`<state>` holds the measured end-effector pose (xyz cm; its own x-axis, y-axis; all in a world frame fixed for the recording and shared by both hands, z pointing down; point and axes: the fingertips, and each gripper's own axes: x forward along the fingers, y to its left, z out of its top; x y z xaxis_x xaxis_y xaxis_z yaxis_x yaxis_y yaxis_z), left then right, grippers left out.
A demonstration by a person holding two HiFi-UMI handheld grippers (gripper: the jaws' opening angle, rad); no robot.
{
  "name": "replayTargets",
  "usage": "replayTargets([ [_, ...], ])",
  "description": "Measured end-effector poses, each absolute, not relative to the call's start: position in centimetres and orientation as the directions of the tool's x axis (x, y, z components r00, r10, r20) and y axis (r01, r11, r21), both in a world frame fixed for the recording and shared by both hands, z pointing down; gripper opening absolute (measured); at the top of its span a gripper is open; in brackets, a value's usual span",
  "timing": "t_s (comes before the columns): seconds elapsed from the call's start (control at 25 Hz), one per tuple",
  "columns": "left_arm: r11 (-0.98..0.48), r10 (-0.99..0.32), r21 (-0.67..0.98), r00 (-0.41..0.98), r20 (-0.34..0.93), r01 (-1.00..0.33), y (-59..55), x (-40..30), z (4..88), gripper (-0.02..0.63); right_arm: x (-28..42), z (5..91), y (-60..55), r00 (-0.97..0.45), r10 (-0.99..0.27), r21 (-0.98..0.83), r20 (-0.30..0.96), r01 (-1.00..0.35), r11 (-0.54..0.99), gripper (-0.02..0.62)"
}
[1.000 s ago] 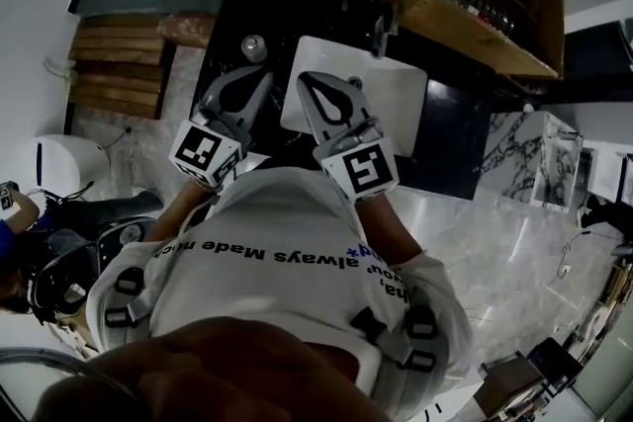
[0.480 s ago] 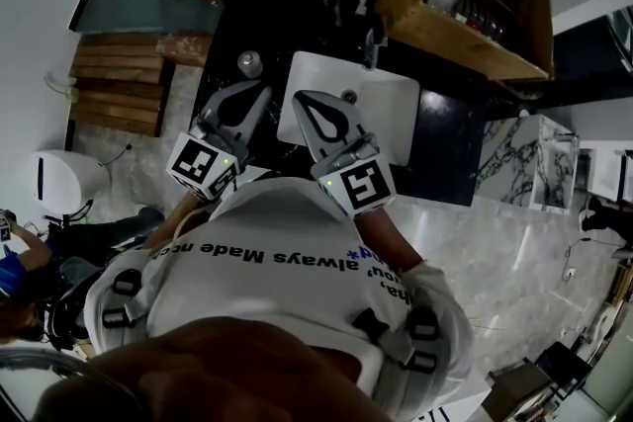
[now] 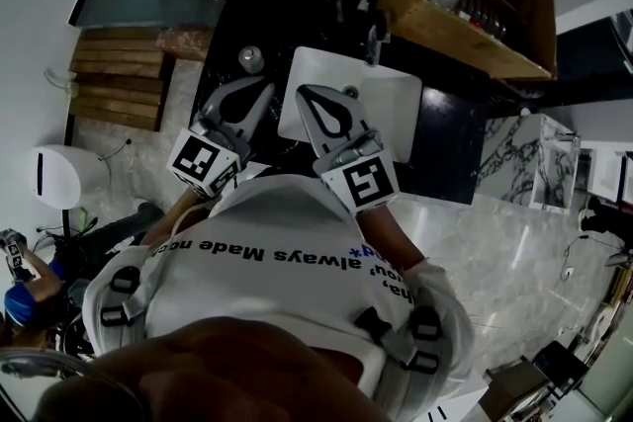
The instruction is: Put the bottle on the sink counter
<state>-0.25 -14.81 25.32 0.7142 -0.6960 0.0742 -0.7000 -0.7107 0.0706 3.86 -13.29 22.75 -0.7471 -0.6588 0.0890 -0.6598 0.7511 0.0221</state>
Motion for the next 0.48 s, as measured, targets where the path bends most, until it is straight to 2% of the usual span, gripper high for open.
replayTargets([
  [0.48, -0.713, -0.697, 0.053, 0.715, 0.062, -0.699, -15.06, -0.21, 25.77, 0.003, 3.97, 22.98, -13.48, -0.748, -0.658, 0.026, 0.089, -0.659, 0.752, 0.006],
])
